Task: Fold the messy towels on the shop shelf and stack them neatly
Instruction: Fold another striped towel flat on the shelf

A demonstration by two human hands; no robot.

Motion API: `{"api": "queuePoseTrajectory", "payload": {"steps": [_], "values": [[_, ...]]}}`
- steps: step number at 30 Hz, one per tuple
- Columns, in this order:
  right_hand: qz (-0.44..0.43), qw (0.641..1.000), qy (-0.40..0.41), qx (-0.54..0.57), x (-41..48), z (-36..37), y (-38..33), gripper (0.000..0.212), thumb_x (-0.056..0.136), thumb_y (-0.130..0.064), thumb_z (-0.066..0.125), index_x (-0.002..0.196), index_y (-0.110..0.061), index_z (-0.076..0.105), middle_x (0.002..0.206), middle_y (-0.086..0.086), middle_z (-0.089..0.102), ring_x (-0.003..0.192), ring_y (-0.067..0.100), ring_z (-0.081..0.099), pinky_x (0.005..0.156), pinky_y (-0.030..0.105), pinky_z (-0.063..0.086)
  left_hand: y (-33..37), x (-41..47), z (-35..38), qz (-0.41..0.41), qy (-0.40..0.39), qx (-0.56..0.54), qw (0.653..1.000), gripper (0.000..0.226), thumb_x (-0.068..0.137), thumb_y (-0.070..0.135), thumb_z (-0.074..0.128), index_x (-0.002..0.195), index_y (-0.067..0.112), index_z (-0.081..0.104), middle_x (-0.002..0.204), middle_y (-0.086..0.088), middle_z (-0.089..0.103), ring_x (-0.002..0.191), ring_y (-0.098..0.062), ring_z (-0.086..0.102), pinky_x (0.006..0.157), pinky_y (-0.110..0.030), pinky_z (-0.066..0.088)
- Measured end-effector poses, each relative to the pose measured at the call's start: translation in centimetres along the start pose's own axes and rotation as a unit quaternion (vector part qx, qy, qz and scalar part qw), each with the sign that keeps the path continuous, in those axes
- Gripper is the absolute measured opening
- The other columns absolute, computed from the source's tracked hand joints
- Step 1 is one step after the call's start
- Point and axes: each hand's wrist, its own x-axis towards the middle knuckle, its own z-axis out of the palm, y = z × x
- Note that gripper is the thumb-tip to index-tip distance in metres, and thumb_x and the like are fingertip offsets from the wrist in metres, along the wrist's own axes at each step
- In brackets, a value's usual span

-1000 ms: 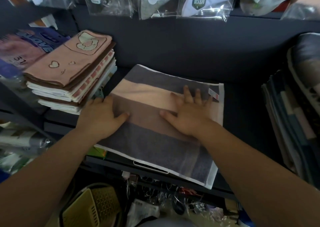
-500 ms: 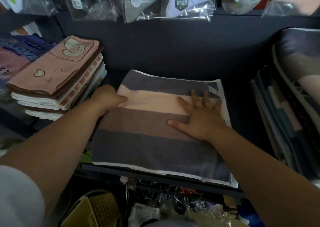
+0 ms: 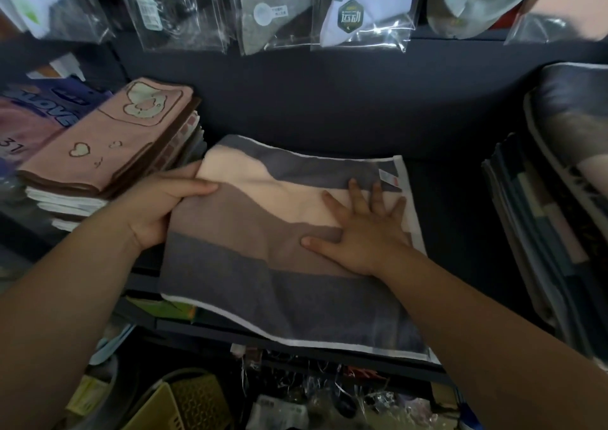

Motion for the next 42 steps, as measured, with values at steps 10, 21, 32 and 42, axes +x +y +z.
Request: {"api": "queuePoseTrajectory", "payload": {"steps": [10,21,32,42], "values": [[0.132,0.760,0.256,0.583,-0.8,-3.0,0.9,0.035,0.104,-0.037,0.045,0.106,-0.016,0.073,0.111,0.004,0.066,0.105,0.022,0.063,0.092,0.039,0.050,4.1,0.1,12.1,0.070,-0.014,0.217,0.974,0.045,0.087,0.001,0.063,0.106,0.042,0.065,0.117,0.000,0.069,0.109,-0.018,0.063,0.093,-0.031,0.048],[0.119,0.753,0.081,0.642,-3.9,-2.5,5.7,0.022,0.100,-0.041,0.056,0.104,-0.022,0.067,0.101,0.011,0.074,0.091,0.025,0.072,0.072,0.041,0.060,-3.3,3.2,20.6,-0.005,-0.077,0.340,0.937,0.035,0.102,0.021,0.048,0.137,0.020,0.053,0.103,-0.014,0.067,0.079,-0.028,0.071,0.062,-0.038,0.059],[0.049,0.868,0.049,0.492,-5.2,-1.7,6.4,0.022,0.086,0.001,0.071,0.079,-0.017,0.062,0.077,0.013,0.059,0.073,0.023,0.059,0.070,0.047,0.060,-3.7,-1.2,14.6,0.119,-0.209,0.505,0.829,0.003,0.091,0.033,0.071,0.091,0.035,0.073,0.083,0.020,0.070,0.074,0.004,0.063,0.065,-0.011,0.043],[0.042,0.855,0.107,0.506,-7.8,-1.6,7.0,0.034,0.076,-0.040,0.084,0.086,-0.014,0.064,0.087,0.015,0.066,0.080,0.029,0.065,0.078,0.051,0.060,-4.2,-1.5,13.9,0.135,-0.127,0.422,0.887,0.019,0.095,0.021,0.067,0.096,0.040,0.072,0.087,0.018,0.072,0.071,-0.005,0.068,0.064,-0.022,0.050]]}}
